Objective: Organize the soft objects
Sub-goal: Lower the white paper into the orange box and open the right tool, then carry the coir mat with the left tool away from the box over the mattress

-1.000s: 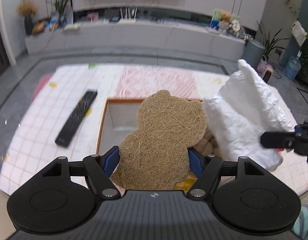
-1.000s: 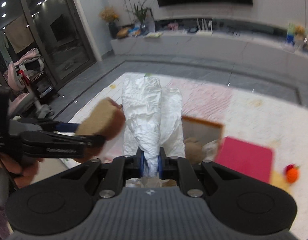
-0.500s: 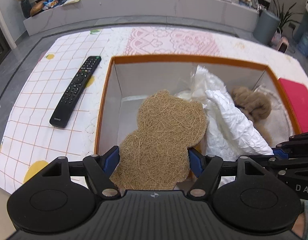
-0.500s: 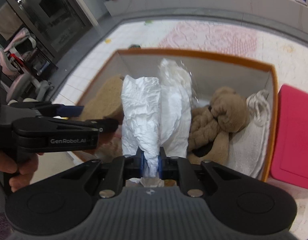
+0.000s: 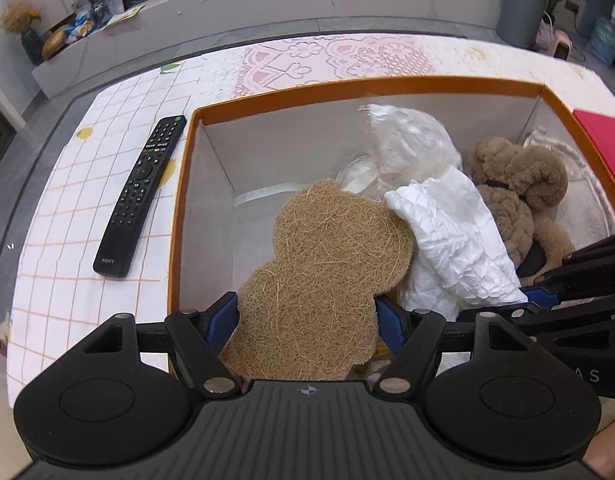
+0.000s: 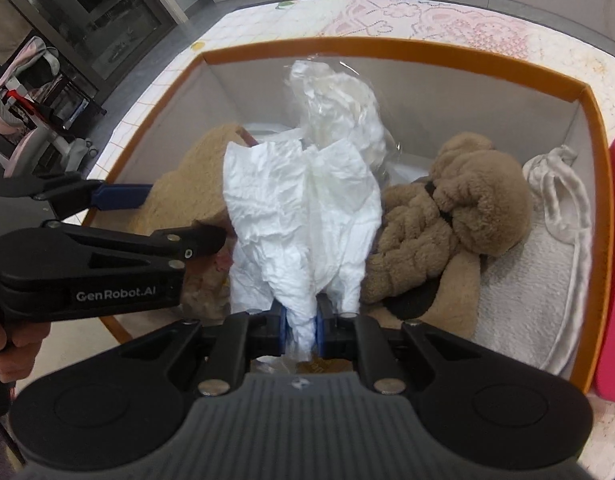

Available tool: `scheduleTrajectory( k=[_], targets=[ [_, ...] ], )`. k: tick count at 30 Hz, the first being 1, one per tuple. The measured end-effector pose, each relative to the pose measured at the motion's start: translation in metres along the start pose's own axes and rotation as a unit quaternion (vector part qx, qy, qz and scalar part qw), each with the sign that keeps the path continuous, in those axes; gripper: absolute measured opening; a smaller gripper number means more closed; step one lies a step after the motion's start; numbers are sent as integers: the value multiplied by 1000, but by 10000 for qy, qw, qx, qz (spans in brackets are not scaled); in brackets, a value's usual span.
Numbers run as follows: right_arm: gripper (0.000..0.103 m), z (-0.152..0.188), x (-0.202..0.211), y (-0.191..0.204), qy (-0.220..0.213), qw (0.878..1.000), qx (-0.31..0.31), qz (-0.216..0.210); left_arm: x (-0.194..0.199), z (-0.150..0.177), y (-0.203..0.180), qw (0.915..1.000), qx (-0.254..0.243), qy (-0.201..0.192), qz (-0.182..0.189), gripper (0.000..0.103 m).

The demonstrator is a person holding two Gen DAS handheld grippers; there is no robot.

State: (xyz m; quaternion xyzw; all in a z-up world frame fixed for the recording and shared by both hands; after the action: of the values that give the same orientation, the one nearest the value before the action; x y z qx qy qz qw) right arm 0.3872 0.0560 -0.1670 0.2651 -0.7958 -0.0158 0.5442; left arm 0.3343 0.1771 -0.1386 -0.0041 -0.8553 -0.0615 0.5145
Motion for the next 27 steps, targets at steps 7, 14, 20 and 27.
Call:
scheduleTrajectory(
  k=[7,14,20,27],
  targets=[
    [14,2,-6,-1,78,9999,53,70,-6,-1,-8,9995,-230,121,-154,83],
    [26,3,2,3,-14,9999,146,84,1,0,-2,10000,-14,2,5,88],
    [40,8,19,10,-206,9991,347,150,18,-1,0,9997,34,-219,51,89],
    [62,13,52,22,-621,9946,726,402,42,6,-6,9986,-12,-517,-75,89]
  ],
)
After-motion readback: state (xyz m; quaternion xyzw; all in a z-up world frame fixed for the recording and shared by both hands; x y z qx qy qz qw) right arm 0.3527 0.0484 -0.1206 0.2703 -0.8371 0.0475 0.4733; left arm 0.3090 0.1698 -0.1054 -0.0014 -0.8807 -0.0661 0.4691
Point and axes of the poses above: each gripper's, at about its wrist camera, not at the fingertips, and x roughly against the way its jaws point, y to its left, z to its underside, the point moved 4 cm from there along -x, roughly the way its jaws point, and after that the axes turned 1 degree about z, right-handed, at the moved point
